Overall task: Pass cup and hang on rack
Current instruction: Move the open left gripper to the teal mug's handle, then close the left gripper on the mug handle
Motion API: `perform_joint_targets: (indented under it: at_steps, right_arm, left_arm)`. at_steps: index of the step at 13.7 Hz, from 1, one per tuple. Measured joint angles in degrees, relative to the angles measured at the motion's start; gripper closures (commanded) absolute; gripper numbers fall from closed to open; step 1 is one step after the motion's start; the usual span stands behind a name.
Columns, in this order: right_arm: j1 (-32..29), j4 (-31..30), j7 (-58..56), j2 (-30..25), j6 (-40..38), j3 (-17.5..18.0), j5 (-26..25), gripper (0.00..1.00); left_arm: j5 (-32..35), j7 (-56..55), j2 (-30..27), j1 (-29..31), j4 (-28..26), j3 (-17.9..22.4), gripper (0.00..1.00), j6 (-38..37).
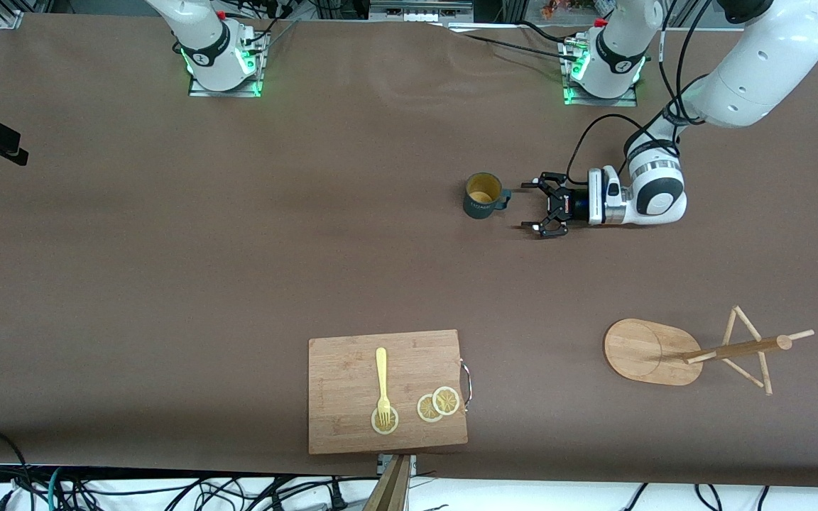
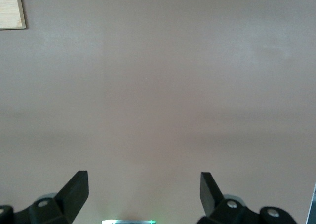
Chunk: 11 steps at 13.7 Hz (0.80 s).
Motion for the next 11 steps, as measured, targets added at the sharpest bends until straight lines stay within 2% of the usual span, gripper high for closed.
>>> perform_joint_targets:
  at_steps: [5, 8, 9, 10, 11]
  right_arm:
    - [0.0, 0.0, 0.0, 0.0, 0.0, 0.0, 0.0, 0.0]
    - [0.0, 0.0, 0.0, 0.0, 0.0, 0.1, 0.0, 0.0]
    - [0.0, 0.0, 0.0, 0.0, 0.0, 0.1, 0.0, 0.0]
    - [0.0, 0.0, 0.0, 0.0, 0.0, 0.2, 0.0, 0.0]
    - [0.0, 0.0, 0.0, 0.0, 0.0, 0.2, 0.0, 0.0]
  left_arm:
    - [0.0, 1.1, 1.2, -0.5, 0.0, 0.0, 0.03, 0.0]
    - [0.0, 1.2, 1.2, -1.2, 0.1, -0.3, 0.09, 0.0]
    - [-0.2, 1.2, 1.2, -1.3, 0.1, -0.7, 0.17, 0.0]
    - [-0.9, 1.3, 1.2, -1.3, 0.1, -1.3, 0.37, 0.0]
    - [-1.5, 1.6, 1.2, -1.4, 0.1, -1.9, 0.53, 0.0]
